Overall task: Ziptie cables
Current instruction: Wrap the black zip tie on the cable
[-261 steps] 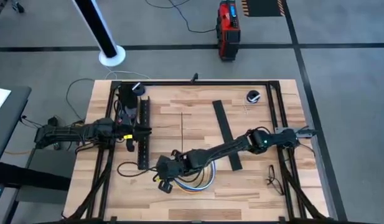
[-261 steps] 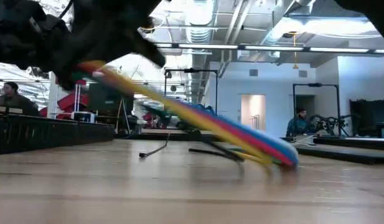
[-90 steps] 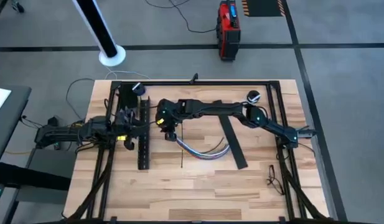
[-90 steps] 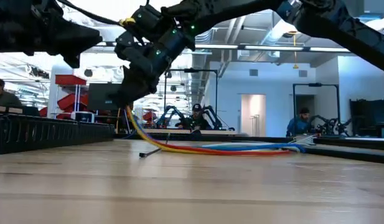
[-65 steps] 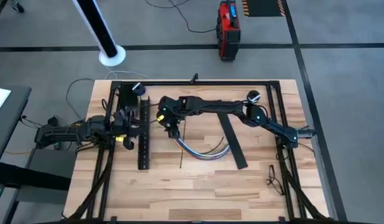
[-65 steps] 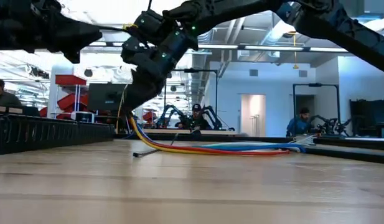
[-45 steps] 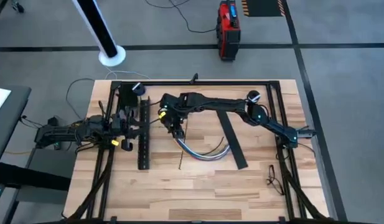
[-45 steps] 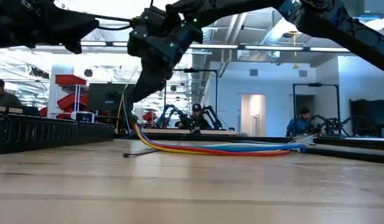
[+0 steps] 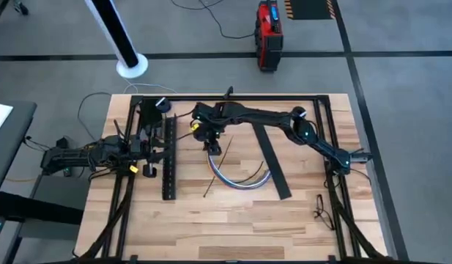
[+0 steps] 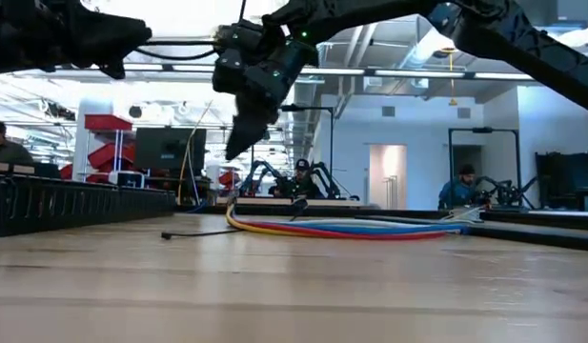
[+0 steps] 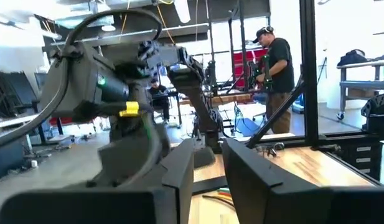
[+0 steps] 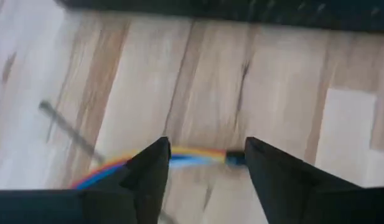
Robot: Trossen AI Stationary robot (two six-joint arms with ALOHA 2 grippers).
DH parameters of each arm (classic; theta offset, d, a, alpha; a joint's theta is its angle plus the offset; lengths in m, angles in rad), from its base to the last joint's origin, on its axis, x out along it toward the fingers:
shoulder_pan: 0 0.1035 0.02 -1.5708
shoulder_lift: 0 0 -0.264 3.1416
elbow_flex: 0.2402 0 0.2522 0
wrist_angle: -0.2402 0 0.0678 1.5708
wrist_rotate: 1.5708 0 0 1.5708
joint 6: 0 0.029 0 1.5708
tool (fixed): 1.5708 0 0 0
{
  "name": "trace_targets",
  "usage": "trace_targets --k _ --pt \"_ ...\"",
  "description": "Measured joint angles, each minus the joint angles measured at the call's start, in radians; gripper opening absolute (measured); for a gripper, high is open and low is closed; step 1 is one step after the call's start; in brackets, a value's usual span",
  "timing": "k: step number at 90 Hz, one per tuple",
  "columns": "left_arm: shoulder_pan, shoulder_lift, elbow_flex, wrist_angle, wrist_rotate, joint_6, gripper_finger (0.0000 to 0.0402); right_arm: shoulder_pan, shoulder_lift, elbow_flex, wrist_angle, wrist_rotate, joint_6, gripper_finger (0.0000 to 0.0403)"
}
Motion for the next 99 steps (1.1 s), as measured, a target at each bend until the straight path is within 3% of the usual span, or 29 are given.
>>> trace_targets --k 14,26,43,61,77,99 --pt "0.0 0.061 0.0 0.0 0.0 -0.088 0.0081 0.0 -0.016 -0.005 -0.158 -0.008 -0.059 0.0161" --pt "-0.001 0.147 0.0 0.031 -0.001 -0.143 0.0081 -0.013 -0.069 -0.023 -0.209 -0.082 -0.065 0.0123" --pt "-0.013 0.256 0.0 0.155 -0.003 -0.181 0.0081 -0.034 -0.113 -0.023 -0.281 -0.084 -0.032 0.0121" --pt "-0.03 0.319 0.04 0.14 -0.003 -0.202 0.0081 -0.039 -0.114 -0.032 -0.358 -0.053 -0.019 0.012" --pt "-0.032 0.334 0.054 0.142 -0.003 -0.218 0.0081 -0.031 -0.128 -0.134 -0.413 -0.052 -0.015 0.0094" --pt "-0.032 0.338 0.054 0.123 -0.027 -0.277 0.0081 -0.009 -0.229 -0.38 -0.407 -0.025 0.021 0.0012"
